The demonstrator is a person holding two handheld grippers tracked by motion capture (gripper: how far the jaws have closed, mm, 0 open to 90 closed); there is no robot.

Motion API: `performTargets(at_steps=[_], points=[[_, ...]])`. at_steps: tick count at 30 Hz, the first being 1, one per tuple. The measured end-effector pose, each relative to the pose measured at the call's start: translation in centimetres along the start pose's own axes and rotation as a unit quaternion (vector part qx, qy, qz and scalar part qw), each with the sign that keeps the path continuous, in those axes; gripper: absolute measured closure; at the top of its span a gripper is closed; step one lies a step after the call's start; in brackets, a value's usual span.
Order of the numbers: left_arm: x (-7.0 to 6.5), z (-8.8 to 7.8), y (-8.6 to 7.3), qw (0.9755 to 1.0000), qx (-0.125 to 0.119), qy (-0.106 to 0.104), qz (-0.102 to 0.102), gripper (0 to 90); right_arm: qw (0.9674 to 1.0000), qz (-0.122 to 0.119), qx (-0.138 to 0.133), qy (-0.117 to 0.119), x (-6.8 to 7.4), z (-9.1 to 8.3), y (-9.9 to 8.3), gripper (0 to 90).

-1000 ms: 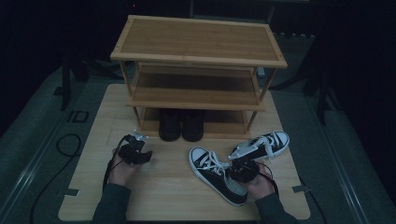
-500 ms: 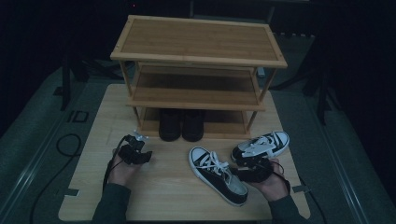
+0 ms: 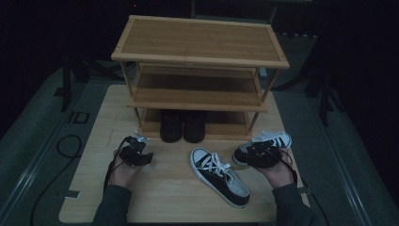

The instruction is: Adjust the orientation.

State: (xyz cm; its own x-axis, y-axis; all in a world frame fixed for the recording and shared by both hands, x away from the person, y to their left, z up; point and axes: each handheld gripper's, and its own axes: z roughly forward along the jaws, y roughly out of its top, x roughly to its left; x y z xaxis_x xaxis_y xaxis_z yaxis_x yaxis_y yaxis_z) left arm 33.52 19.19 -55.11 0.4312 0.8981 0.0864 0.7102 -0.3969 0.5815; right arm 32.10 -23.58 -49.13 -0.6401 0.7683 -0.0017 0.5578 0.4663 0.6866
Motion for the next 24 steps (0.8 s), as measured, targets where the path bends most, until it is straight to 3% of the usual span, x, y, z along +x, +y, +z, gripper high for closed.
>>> performTargets(at_steps=[9,16,24], points=[[0.0,0.0,0.0,1.0,0.0,0.0,0.001,52.6,0.9999,0.001,0.014,0.004,-0.6,1.8,0.4,58.9],[-0.1,0.1,0.0,1.0,0.002,0.0,0.003,52.6,0.9996,0.001,0.029,0.0,-0.8,3.0,0.5,71.7],[0.0,0.1,0.0,1.0,0.001,0.0,0.002,52.6,0.9994,-0.001,0.029,0.02,-0.9,2.2,0.1,82.1]])
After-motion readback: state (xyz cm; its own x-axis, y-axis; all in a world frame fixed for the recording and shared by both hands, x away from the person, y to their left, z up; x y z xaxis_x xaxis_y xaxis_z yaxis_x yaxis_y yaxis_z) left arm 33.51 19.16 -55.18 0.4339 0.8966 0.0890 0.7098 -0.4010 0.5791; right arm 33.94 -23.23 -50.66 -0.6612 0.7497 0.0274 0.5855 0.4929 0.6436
